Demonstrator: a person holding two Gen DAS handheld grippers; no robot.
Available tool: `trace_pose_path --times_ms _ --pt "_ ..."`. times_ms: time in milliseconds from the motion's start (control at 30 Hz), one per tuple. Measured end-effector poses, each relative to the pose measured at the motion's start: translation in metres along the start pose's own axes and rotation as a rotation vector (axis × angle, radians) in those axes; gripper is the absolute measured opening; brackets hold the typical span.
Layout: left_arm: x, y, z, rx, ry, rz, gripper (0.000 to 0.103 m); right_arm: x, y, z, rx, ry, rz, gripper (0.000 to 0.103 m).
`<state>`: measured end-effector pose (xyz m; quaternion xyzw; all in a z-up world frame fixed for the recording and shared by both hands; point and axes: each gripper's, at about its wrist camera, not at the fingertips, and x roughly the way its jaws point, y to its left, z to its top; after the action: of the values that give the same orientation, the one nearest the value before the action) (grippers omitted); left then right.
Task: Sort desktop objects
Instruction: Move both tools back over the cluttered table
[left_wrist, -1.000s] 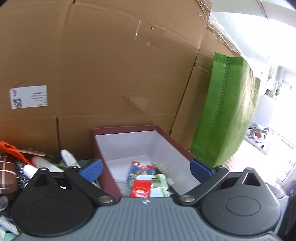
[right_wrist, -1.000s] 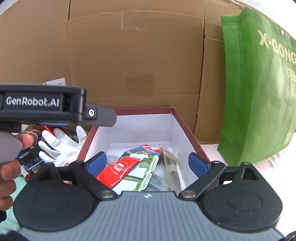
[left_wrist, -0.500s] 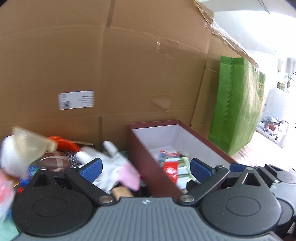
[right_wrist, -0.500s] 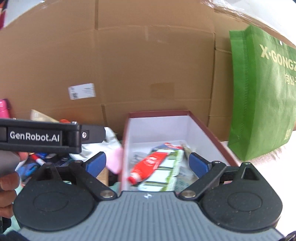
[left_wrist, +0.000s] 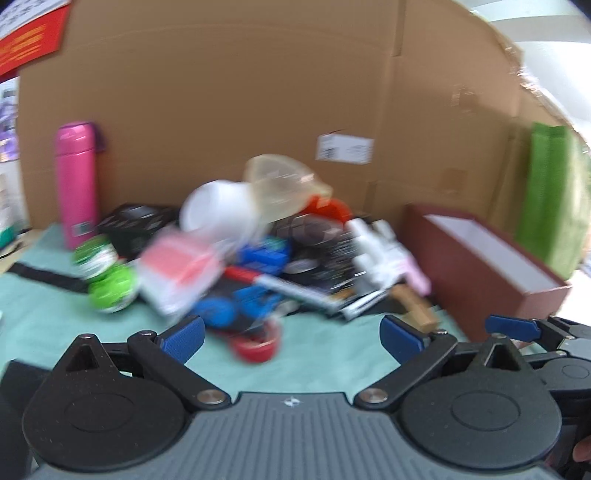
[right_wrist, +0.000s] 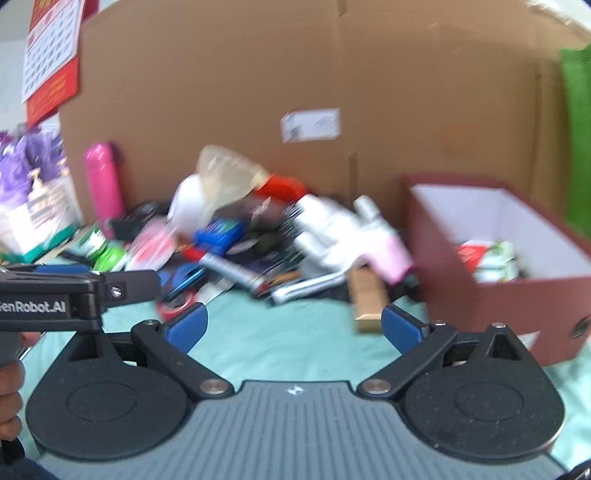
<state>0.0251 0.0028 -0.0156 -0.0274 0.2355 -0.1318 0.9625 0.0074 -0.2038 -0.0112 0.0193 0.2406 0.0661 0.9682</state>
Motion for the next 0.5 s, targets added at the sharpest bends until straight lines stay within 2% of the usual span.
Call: trace_pose_path --times_ms 233,500 --pt "0.012 0.050 0.006 -0.014 0.007 0.099 0.103 0.049 0.051 -0.007 -0.071 0.067 0.090 0.098" --pt "0.047 0.089 0.029 -0.051 0.021 0.149 0.102 0.091 0.097 0.019 -0.233 0.007 0.209 0.098"
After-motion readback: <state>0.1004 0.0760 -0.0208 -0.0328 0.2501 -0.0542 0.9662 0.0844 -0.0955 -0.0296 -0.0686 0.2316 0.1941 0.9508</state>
